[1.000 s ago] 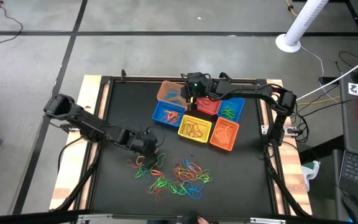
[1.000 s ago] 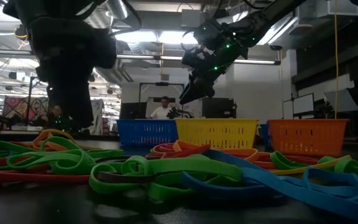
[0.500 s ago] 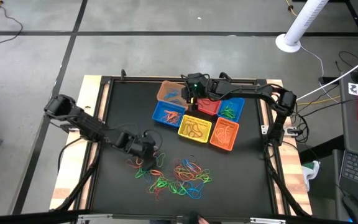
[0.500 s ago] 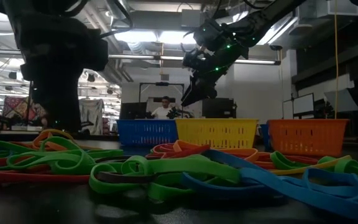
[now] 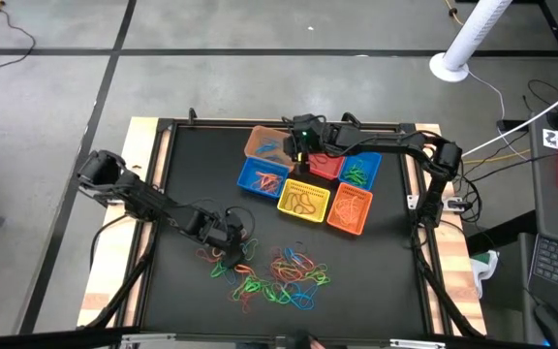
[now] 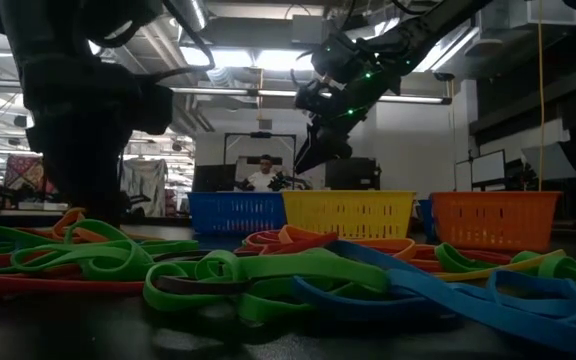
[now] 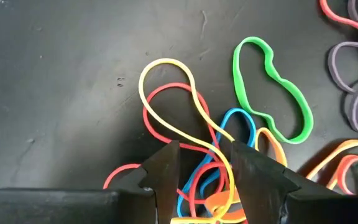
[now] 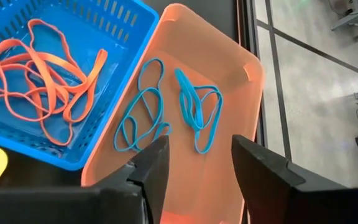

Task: Sort rubber bands into baskets
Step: Put the yellow rubber band into the orange basket

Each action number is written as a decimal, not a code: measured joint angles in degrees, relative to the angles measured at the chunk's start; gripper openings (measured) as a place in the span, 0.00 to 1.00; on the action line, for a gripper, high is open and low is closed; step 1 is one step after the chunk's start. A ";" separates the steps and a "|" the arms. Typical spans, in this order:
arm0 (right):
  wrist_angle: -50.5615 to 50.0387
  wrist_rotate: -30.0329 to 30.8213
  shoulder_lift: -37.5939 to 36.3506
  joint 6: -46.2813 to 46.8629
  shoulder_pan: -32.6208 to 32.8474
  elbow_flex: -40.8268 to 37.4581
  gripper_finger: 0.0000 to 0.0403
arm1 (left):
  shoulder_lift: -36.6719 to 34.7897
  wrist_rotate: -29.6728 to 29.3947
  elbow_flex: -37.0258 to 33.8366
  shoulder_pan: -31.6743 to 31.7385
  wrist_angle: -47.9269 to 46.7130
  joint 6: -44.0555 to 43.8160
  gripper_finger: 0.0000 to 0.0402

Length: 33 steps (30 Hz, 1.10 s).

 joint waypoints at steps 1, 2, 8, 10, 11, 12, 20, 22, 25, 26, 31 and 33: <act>-0.17 0.00 0.00 0.00 0.00 0.00 0.43 | 0.05 0.02 0.00 0.00 0.01 0.00 0.35; -0.41 0.00 0.00 0.06 0.00 0.00 0.43 | 0.05 0.02 0.00 0.00 0.01 0.00 0.34; -0.23 -3.03 0.00 7.12 0.00 0.00 0.43 | 0.05 0.91 0.00 0.11 0.35 1.37 0.19; -0.23 -5.42 0.00 9.20 0.00 0.00 0.43 | 0.05 1.34 0.00 0.14 0.36 1.89 0.13; -0.22 -7.01 0.00 10.17 0.00 0.00 0.43 | 0.05 1.36 0.10 0.16 0.32 2.08 0.10; -0.20 -9.01 0.00 11.43 0.00 0.00 0.43 | 0.05 1.38 0.31 0.17 0.30 2.71 0.07; -0.05 -26.43 -0.04 20.40 1.02 0.00 0.43 | 0.05 1.53 3.79 1.76 0.43 9.60 0.04; -0.06 -27.18 -0.03 20.63 2.28 0.00 0.43 | 0.05 1.54 4.66 2.66 0.34 12.21 0.03; -0.01 -27.43 -0.04 20.45 4.84 0.00 0.43 | 0.03 1.53 5.83 4.08 0.41 15.70 0.01; -0.01 -27.43 -0.04 20.44 5.72 0.00 0.43 | 0.03 1.53 6.04 4.49 0.39 16.70 0.01; 0.01 -26.94 0.00 20.38 10.12 0.00 0.43 | 0.03 1.53 6.23 6.12 0.45 20.33 0.02; 0.01 -25.80 0.02 20.17 11.95 0.00 0.43 | 0.03 1.50 6.23 6.71 0.53 21.55 0.02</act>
